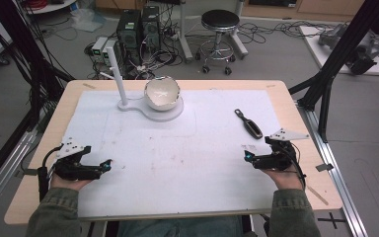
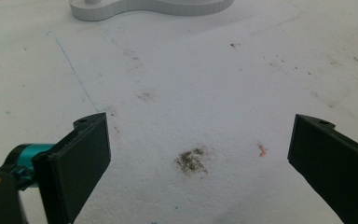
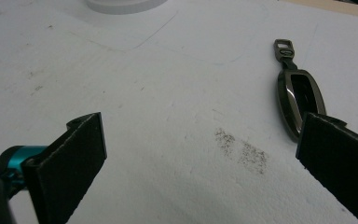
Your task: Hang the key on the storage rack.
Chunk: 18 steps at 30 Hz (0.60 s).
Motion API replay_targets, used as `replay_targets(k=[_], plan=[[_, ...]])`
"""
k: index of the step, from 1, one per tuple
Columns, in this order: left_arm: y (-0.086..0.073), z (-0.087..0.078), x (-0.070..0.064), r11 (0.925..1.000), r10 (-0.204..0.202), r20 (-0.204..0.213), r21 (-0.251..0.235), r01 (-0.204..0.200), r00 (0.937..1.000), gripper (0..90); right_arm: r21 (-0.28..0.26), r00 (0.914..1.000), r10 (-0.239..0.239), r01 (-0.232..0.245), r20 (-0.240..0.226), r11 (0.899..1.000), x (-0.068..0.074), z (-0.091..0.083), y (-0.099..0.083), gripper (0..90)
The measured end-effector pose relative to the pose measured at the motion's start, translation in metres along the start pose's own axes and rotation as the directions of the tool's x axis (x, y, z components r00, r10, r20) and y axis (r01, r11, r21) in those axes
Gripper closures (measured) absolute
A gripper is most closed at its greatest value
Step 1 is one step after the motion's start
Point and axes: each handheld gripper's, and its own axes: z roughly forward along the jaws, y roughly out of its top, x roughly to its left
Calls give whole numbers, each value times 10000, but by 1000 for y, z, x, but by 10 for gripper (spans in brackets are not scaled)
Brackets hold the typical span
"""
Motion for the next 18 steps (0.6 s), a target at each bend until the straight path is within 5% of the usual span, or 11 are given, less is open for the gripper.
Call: replay_targets(k=[18], plan=[[0,0,0,9999,28,13,-126,-28,10000,62,979,9991,-429,428,-14,9943,-6,26,32,6]])
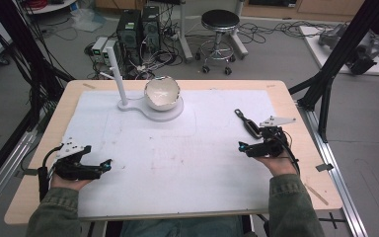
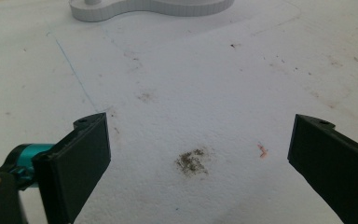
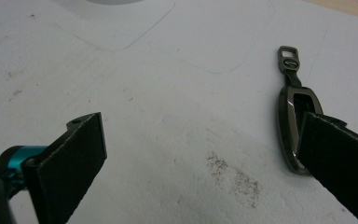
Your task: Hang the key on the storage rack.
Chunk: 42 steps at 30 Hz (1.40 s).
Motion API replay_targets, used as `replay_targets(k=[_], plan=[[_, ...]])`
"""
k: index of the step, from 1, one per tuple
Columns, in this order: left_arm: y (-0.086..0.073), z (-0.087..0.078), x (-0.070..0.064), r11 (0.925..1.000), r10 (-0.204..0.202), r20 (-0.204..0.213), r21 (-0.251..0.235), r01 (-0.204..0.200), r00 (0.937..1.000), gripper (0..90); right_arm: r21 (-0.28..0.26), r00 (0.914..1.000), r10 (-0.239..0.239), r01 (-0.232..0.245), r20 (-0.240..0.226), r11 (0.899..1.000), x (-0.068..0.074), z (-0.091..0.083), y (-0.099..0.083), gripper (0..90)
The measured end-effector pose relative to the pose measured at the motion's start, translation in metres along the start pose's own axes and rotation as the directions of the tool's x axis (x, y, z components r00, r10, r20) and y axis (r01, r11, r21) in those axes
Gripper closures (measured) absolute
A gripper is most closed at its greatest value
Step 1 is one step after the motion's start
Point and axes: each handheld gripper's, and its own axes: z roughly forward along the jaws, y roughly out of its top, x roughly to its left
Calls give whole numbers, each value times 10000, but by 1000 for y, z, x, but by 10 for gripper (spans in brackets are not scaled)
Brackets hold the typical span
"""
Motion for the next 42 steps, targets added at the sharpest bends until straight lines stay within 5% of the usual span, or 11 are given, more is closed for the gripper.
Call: replay_targets(k=[12,27,42], plan=[[1,-1,0,9999,-17,-5,-157,17,10000,62,434,9996,-262,257,130,9987,-9,8,34,6],[3,1,-2,9999,32,-210,-150,-35,9998,62,1184,9998,174,-173,2,9928,-28,24,54,6],[3,5,0,9999,67,-53,-144,-68,10000,62,2282,9999,57,-80,109,9736,-58,67,71,6]])
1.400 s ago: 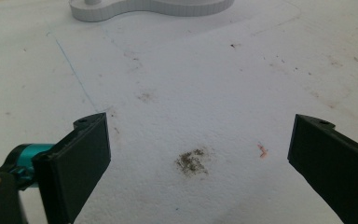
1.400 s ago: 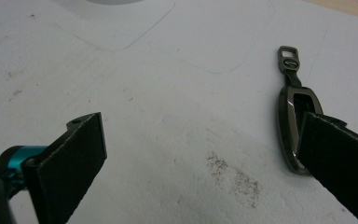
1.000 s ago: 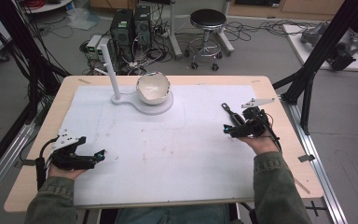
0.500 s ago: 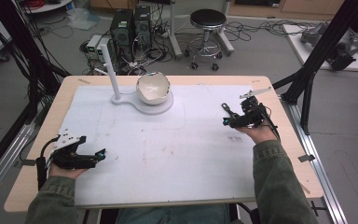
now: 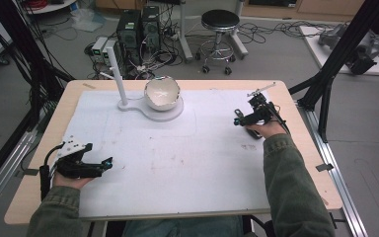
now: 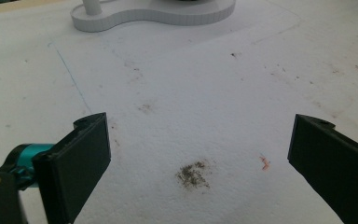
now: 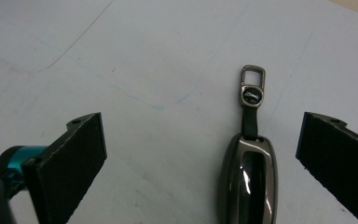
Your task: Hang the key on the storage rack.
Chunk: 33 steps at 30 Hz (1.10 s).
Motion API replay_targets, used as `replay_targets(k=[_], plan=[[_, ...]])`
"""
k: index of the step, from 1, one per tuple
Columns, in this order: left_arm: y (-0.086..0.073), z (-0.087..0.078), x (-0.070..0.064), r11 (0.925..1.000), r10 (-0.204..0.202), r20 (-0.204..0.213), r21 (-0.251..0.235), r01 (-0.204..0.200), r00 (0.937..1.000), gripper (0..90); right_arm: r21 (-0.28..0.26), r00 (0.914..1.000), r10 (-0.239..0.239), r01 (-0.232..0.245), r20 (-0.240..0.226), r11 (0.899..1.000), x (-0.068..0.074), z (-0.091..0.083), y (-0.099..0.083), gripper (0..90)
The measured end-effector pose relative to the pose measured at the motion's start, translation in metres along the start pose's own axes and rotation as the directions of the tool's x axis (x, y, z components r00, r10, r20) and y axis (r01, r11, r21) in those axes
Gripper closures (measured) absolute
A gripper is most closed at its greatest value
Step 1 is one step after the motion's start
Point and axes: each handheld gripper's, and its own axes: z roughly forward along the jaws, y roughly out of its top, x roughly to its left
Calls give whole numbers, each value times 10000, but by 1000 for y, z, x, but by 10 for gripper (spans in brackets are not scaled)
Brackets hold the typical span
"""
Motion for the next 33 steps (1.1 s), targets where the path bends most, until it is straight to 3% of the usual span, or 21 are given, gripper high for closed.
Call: replay_targets(k=[3,5,16,17,20,24,25,28,33], plan=[[0,0,1,10000,-17,-24,-41,17,10000,62,-47,9997,185,-186,-130,9998,-7,4,2,6],[0,0,-1,10000,-75,-61,-41,74,10000,62,312,9996,278,-279,26,9991,-16,13,6,6],[2,4,1,9999,-93,49,-54,94,9999,62,970,9987,351,-386,374,9945,-28,32,10,6],[2,3,1,9999,-95,59,-63,96,9999,62,1424,9973,407,-491,615,9886,-31,37,9,6],[1,3,1,9999,-93,73,-62,93,9999,62,1742,9953,477,-618,843,9828,-36,42,7,6],[1,4,2,9999,-121,149,-43,121,9998,62,1907,9928,677,-856,985,9779,-39,46,6,6],[1,5,2,9999,-95,186,-36,95,9998,62,2131,9915,669,-897,1119,9729,-40,49,5,6],[1,5,2,10000,-52,208,28,52,9998,62,2235,9884,636,-936,1378,9702,-39,52,5,6],[1,5,2,10000,-24,172,78,23,9998,62,2402,9876,568,-913,1465,9664,-37,59,4,6]])
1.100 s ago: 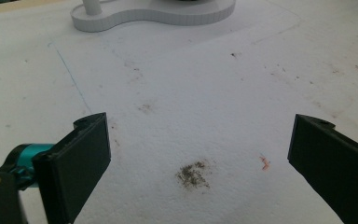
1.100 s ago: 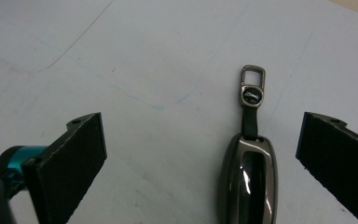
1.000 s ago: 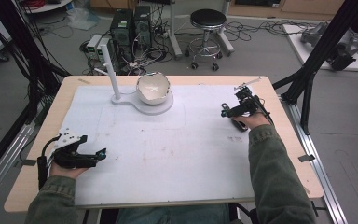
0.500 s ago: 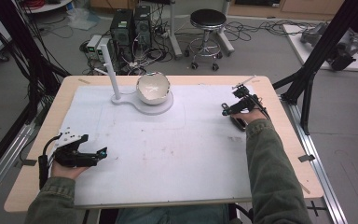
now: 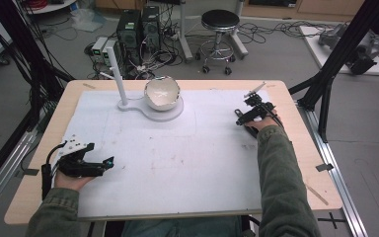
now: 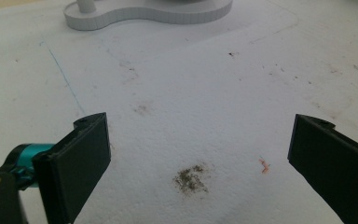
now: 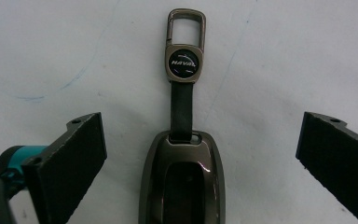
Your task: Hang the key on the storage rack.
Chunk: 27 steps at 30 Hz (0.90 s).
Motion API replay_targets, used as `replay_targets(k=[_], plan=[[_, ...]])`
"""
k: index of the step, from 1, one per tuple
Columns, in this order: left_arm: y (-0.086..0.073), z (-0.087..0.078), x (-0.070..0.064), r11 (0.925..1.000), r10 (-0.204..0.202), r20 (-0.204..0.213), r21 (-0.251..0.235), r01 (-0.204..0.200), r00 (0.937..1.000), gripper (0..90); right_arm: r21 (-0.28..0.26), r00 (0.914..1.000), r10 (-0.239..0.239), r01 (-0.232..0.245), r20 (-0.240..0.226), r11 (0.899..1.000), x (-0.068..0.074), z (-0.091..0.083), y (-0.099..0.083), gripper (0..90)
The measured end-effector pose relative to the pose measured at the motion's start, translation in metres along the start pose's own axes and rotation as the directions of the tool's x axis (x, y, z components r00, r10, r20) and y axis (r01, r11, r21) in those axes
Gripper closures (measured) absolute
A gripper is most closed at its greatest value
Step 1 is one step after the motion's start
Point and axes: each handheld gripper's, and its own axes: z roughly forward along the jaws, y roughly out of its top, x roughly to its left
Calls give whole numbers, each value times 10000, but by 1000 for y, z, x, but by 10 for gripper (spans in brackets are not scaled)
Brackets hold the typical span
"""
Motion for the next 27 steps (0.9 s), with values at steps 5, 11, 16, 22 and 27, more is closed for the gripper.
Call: replay_targets(k=[5,11,16,22,27], plan=[[0,1,-1,10000,8,61,99,-9,10000,62,78,9998,-100,98,150,9999,2,3,1,6],[0,1,-1,10000,30,52,95,-31,10000,62,106,10000,24,-24,-6,9999,2,6,1,64],[0,1,-1,10000,12,55,89,-12,10000,62,-12,9997,57,-58,-248,10000,1,7,2,246],[-1,2,-2,9999,48,99,145,-50,9999,62,-267,9999,49,-52,-113,9996,6,7,6,288],[-1,2,-1,9998,69,95,172,-71,9999,62,-181,9987,349,-356,-381,9992,6,9,7,430]])
